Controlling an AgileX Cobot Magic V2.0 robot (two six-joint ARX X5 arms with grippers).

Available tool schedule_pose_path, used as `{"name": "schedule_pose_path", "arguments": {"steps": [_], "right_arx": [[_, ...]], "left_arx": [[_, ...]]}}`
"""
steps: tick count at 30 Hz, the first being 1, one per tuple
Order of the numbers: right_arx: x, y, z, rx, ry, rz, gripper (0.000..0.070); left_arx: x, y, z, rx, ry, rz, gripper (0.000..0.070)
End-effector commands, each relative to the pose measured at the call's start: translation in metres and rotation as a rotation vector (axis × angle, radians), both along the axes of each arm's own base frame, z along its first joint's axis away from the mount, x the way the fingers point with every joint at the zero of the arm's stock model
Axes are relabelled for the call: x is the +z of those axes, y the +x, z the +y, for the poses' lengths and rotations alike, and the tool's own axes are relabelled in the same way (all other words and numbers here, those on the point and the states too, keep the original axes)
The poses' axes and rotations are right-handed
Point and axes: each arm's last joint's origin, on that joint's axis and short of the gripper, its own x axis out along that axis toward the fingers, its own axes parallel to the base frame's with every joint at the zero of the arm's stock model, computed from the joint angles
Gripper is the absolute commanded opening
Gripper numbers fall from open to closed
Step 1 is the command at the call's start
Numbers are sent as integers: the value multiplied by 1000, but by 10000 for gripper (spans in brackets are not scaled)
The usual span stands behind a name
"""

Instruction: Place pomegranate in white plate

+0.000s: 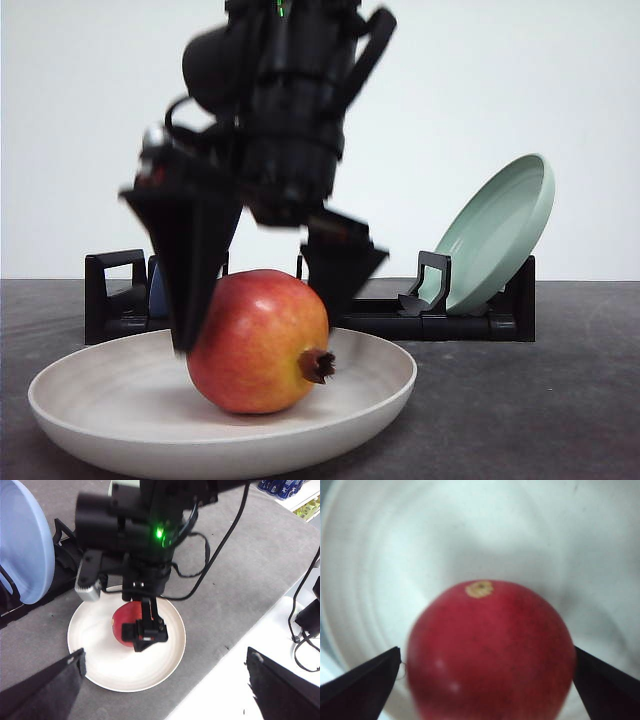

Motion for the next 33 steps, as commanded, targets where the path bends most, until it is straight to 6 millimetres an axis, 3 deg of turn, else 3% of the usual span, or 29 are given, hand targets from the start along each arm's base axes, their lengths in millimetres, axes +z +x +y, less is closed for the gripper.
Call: {"name": "schedule_pose_path", "arguments": {"steps": [1, 5, 8, 14, 18, 25, 33], "right_arx": [[28, -1, 1, 23, 53, -62, 700], [71, -9, -15, 26, 107, -129, 700], [103, -22, -38, 16, 130, -153, 700], [161, -60, -103, -36, 183, -209, 700], [183, -92, -150, -79, 268, -298, 700], [187, -150, -220, -172, 494, -539, 700], [159, -187, -253, -306, 763, -740, 700]], "left_arx": [[3, -1, -1, -6, -13, -2, 624], [3, -1, -1, -6, -20, -3, 624], [5, -1, -2, -3, -39, -3, 624], [9, 1, -5, 13, -89, -25, 624], [11, 2, -6, 26, -103, -43, 624], [13, 3, -11, 18, -112, -58, 624], [12, 3, -14, 8, -87, -70, 624]]}}
